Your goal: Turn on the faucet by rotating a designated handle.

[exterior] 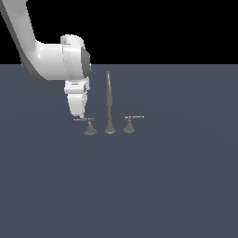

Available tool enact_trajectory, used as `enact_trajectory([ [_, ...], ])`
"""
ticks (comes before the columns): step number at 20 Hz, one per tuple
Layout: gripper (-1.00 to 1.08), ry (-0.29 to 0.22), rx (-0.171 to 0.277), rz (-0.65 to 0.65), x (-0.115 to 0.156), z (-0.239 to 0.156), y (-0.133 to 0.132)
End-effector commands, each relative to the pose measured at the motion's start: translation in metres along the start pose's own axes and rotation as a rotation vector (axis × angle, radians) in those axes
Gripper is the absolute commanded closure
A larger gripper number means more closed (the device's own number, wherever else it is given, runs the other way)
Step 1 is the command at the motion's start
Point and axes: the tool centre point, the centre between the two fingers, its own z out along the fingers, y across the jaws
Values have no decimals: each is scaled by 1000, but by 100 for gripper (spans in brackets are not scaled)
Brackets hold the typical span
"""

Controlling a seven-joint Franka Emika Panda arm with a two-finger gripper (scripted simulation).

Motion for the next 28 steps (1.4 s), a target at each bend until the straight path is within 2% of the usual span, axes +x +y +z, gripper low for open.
enact_trajectory([
  [1,108,9,4,20,-1,8,-2],
  [10,108,15,5,32,-3,15,-2],
  [23,108,15,6,33,-21,15,34],
  [24,108,15,6,33,-21,15,34],
  [25,108,16,24,36,-16,10,24],
  [28,108,16,21,36,-15,11,33],
])
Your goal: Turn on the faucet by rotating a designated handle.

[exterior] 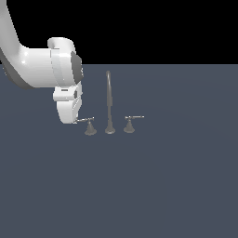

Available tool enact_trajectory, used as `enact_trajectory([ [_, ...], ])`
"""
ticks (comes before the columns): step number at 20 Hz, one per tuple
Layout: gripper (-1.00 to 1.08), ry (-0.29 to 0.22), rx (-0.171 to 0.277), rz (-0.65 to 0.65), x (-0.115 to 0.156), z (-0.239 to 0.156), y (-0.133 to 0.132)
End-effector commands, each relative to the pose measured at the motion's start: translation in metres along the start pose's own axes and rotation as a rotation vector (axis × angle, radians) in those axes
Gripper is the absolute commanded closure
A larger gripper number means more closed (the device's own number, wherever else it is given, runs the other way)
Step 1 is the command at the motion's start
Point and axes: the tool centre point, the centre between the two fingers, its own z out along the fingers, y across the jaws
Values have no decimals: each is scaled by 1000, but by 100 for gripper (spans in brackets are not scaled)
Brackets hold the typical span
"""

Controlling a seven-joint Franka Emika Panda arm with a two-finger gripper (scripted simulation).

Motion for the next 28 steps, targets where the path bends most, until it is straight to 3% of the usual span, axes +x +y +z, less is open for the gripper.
enact_trajectory([
  [1,108,6,-4,12,11,0,7],
  [14,108,5,-17,9,18,2,45],
  [15,108,-4,-7,-12,2,-1,40],
  [26,108,5,-18,8,57,2,66],
  [27,108,5,-18,8,57,2,66],
  [28,108,-10,-10,-31,26,-2,62],
])
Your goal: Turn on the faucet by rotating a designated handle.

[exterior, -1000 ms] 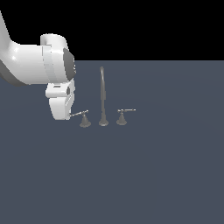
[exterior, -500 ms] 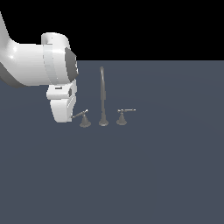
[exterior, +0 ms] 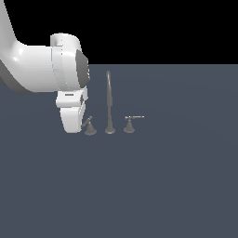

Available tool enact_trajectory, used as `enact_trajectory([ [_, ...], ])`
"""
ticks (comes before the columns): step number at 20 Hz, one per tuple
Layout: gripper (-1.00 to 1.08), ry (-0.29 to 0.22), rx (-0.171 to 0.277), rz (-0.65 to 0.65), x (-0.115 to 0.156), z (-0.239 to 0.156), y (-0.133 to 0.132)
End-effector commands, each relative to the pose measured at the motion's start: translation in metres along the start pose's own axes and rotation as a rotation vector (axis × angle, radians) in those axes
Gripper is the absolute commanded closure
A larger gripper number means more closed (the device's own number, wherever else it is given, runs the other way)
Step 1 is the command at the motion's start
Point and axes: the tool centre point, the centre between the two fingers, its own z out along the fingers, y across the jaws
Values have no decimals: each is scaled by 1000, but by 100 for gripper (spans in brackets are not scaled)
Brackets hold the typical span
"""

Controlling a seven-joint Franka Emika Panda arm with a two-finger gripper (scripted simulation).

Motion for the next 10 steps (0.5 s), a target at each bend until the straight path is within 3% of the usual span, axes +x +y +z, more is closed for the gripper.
enact_trajectory([
  [1,108,0,0,3,6,0,-2],
  [10,108,13,-7,36,68,2,-10],
])
